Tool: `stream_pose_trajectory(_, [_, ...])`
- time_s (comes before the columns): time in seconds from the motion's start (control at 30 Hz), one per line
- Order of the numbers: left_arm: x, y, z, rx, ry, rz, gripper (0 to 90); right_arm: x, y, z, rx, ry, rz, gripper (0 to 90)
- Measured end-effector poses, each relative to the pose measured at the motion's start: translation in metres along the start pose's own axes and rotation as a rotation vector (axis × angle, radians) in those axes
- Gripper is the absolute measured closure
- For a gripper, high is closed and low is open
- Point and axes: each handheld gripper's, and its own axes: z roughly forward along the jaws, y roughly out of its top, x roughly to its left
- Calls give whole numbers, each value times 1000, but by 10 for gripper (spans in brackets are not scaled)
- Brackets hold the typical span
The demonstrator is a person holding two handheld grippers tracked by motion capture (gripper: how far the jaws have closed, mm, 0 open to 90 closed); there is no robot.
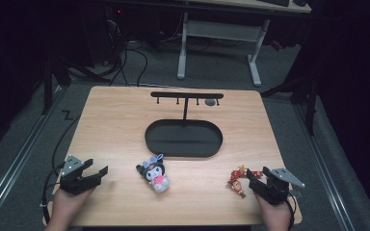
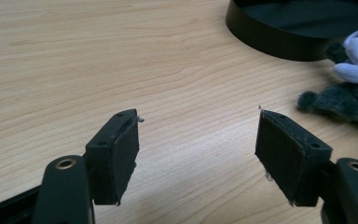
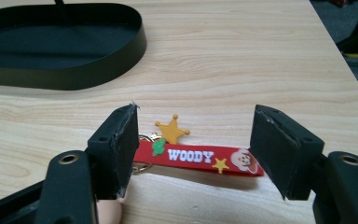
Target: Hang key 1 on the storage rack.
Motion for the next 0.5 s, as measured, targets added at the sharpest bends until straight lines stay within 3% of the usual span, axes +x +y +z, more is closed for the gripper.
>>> stream_pose_trajectory(0.1, [-3, 1, 1, 2, -4, 12, 306, 2, 0, 1, -3, 9, -6, 325])
stream_pose_trajectory(0.2, [-7, 2, 3, 1, -4, 29, 306, 6, -1, 1, 2, 14, -49, 318])
stream_pose_trajectory(0.5, [-10, 2, 8, 10, -10, 50, 305, 9, -1, -3, -2, 28, -58, 311])
